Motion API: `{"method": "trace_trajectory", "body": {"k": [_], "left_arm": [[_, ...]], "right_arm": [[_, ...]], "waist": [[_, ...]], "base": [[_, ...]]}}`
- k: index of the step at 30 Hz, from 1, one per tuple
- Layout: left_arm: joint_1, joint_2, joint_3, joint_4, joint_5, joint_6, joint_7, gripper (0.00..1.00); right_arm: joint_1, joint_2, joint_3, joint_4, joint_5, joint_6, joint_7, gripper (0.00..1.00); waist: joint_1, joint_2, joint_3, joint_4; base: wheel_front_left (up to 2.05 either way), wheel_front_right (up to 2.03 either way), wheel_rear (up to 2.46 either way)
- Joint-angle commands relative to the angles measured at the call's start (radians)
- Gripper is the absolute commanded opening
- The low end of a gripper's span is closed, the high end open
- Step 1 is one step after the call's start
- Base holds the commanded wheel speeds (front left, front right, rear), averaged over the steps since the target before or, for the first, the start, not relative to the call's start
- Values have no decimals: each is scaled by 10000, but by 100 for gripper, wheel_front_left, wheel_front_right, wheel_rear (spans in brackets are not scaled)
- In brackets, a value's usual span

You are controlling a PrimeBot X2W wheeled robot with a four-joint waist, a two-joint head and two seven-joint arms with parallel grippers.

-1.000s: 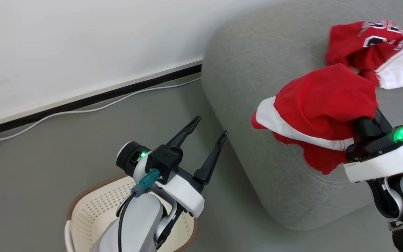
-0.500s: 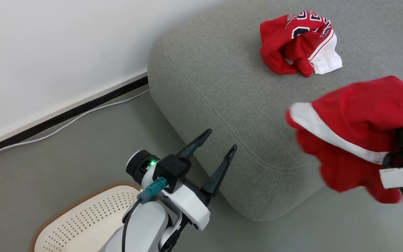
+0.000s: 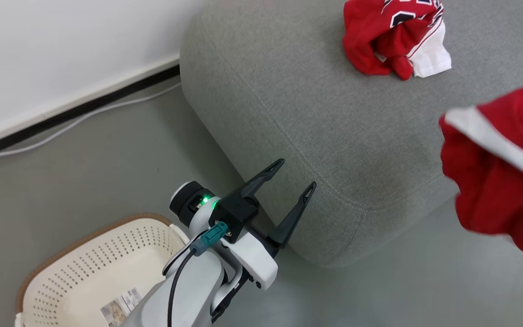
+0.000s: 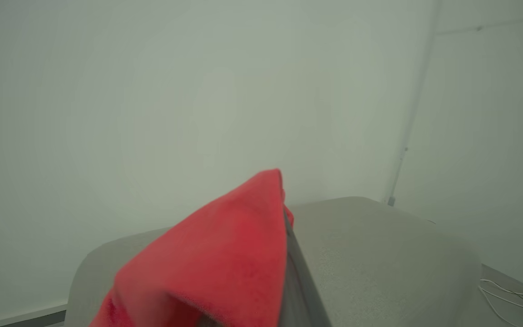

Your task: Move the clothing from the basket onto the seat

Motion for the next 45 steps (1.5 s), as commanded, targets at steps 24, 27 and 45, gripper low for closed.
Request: {"method": "trace_trajectory", "body": {"k": [24,27,45], "left_arm": [[-1941,70,-285,579,1731,498,-49,100],[-1972,103,-319,695,1850,581,-49,100],[-1770,23,-1221,-172,1089,1608,-49,100]], "right_arm": [[-7303,-3193,-1696,3718,-2359,2,-55,0],[-7851,-3485,-1921,4380,-2632,2,-55,0],[-9202,-2767,-1486,9447,-2271,2,-55,0]], "waist": [[0,-1,4256,1044],[0,-1,4589,1346],[0,-1,5950,3402]], "base": [[0,0,0],[0,0,0],[0,0,0]]}}
